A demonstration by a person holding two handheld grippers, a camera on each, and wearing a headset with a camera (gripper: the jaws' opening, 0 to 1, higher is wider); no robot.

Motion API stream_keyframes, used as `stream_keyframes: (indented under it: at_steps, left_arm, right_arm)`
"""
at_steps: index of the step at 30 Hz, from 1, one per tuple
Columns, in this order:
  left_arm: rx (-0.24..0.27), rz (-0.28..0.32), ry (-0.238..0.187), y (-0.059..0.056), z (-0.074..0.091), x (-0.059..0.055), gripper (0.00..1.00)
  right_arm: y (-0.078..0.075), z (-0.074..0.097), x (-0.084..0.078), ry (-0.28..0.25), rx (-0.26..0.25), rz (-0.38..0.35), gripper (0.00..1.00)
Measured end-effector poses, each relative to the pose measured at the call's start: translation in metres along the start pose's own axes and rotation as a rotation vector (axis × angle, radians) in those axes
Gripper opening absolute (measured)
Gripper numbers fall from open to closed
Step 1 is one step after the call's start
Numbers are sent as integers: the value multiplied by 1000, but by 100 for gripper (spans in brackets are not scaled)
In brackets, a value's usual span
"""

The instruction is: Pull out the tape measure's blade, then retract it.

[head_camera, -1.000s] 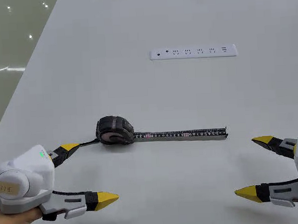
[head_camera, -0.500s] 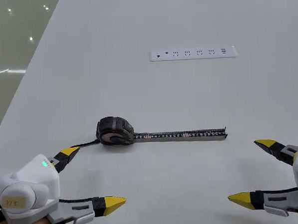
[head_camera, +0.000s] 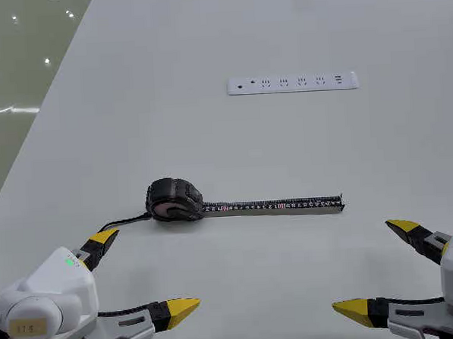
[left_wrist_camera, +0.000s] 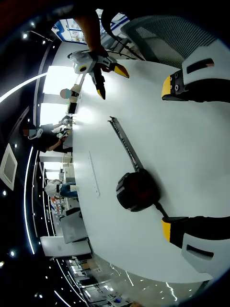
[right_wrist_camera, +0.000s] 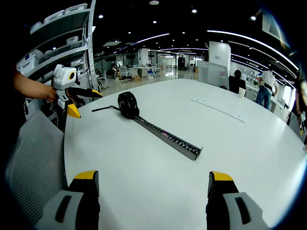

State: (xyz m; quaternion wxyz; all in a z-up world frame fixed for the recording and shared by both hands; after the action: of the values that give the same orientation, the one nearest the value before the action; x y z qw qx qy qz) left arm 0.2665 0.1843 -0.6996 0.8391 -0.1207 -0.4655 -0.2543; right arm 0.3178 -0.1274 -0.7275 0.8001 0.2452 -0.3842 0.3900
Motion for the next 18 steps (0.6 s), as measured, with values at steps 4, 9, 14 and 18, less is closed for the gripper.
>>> stream_keyframes:
  at_steps: [4,9,14,18]
  left_arm:
    - [8,2,6,-6,-2,-1,99]
    - [38,32,-2,-9,-1,0,99]
    - [69,44,-11,-10,0,3,99]
    - [99,55,-10,-11,2,5,99]
  right_arm:
    - [4,-1,5,-18,-23,-31,95]
    - [12,0,11,-27,-54,-58,97]
    - [19,2,17,-55,-88,-82,99]
    - [24,2,20,-56,-110,-93,99]
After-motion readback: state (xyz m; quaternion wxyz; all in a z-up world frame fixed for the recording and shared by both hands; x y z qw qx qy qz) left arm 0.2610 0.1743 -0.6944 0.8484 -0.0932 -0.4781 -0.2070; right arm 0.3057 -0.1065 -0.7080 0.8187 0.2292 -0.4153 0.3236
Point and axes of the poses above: the centre of the closed fingertips' face, and the gripper's own axes: z roughly backward along the fingers, y roughly to its left, x roughly out of its top, the point moved 5 cm from there along z, roughly backward along the fingers, and after that the axes turned 4 degrees about -z, right-handed, at the moved point
